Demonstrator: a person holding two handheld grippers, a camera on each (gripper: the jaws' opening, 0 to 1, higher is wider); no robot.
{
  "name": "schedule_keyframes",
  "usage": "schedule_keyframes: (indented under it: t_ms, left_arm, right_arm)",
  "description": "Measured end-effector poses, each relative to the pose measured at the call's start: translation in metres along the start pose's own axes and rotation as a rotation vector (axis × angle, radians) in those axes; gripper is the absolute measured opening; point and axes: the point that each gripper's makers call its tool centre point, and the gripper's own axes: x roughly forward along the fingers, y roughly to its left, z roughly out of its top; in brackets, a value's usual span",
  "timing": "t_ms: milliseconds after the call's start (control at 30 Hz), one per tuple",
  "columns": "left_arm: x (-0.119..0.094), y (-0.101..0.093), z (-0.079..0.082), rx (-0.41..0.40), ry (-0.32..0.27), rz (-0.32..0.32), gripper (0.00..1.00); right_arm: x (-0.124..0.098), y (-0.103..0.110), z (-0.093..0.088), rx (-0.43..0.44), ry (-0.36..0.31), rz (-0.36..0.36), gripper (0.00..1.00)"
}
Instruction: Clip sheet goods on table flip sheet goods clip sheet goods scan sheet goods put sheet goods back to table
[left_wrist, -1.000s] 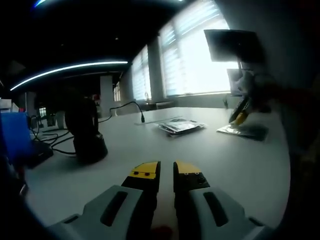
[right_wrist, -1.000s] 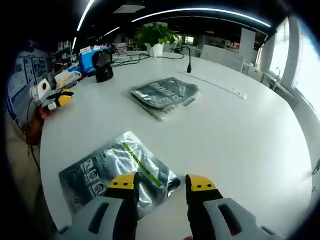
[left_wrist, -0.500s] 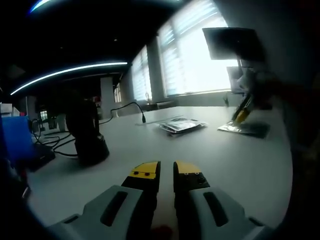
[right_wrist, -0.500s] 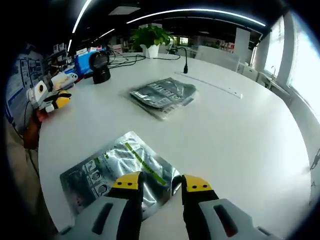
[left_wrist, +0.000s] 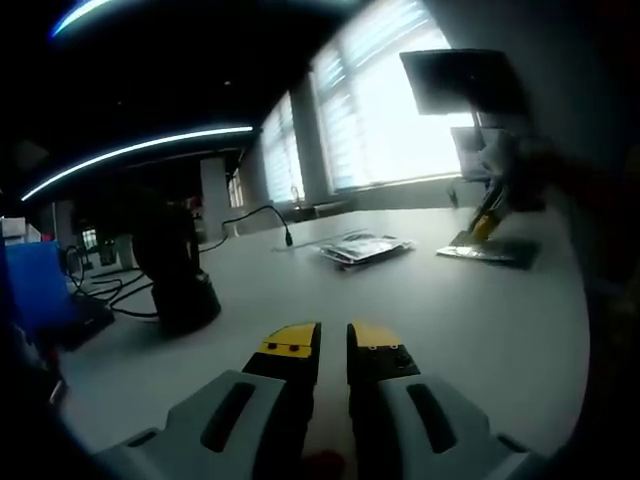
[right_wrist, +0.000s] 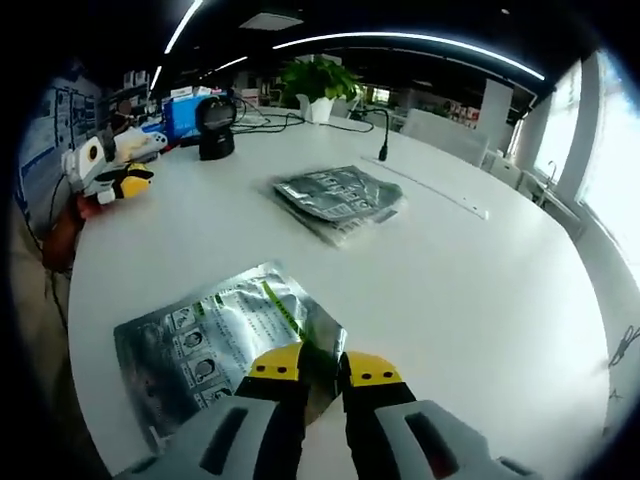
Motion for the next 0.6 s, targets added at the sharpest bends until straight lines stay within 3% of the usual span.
schedule_keyframes:
  t_ms: [33, 200, 600]
  left_arm:
    - [0.0002, 0.0001, -0.0002, 0.001, 0.001, 0.000, 0.03]
    - [0.0006, 0.0009, -0.0013, 0.007, 0.006, 0.004, 0.03]
    - [0.0005, 0.0014, -0.0010, 0.003, 0.003, 0.004, 0.03]
  right_arm:
    - [-0.0007, -0.0003, 0.0011, -0.048, -0.004, -0.011, 0.08]
    - [-0.0003, 0.0049, 0.0030, -0.120, 0.001, -0.042, 0.02]
    - [-0.0002, 0.0045, 0.0037, -0.153, 0.014, -0.078, 0.00]
